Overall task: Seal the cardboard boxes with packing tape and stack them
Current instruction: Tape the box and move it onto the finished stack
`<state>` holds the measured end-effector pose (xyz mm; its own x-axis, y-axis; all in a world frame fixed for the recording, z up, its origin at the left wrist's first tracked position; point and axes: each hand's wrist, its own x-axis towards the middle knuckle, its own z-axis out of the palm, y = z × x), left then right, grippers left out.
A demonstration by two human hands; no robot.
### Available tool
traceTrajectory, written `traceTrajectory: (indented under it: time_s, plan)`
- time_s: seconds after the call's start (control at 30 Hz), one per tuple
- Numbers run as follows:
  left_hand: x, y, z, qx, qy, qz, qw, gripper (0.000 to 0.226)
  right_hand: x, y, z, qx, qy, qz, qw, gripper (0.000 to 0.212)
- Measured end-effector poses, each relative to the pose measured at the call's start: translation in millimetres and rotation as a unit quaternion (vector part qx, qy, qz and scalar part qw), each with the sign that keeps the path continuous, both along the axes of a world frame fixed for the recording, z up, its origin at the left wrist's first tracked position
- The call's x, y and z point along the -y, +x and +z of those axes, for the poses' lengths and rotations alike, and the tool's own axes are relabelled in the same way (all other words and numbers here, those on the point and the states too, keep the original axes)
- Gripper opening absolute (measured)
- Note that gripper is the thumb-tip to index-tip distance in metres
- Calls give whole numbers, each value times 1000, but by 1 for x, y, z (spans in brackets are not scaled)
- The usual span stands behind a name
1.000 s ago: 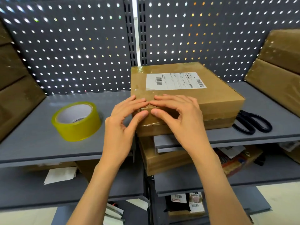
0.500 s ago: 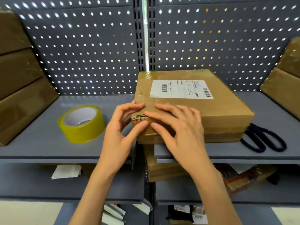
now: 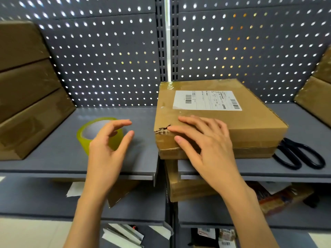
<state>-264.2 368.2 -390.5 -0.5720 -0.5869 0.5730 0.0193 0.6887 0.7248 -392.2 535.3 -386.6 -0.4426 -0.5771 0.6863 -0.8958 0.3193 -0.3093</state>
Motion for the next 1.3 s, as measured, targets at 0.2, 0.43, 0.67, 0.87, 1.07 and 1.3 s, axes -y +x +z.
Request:
traceTrajectory:
  time_s: [0.2, 0.43, 0.67, 0.87, 1.07, 1.3]
  plan:
    - [37, -2, -12, 192, -215, 107, 951, 33, 2, 3, 0, 28, -8, -6, 1000, 29]
    - [49, -5, -15, 256, -229, 184, 921, 45, 1, 3, 4, 74, -4, 0, 997, 27]
    - [46, -1, 5, 149, -102, 174, 968, 40, 1, 8, 15, 139, 2, 7, 990, 24]
    - [23, -5, 37, -68, 57, 52, 995, 37, 2, 14, 30, 195, -49, 45, 979, 25]
    - [-8, 4, 52, -164, 134, -96, 972, 37, 14, 31, 53, 255, -111, 97, 956, 30]
    - [-20, 20, 53, -156, 75, -147, 974, 40, 41, 37, 62, 357, -83, 166, 915, 73]
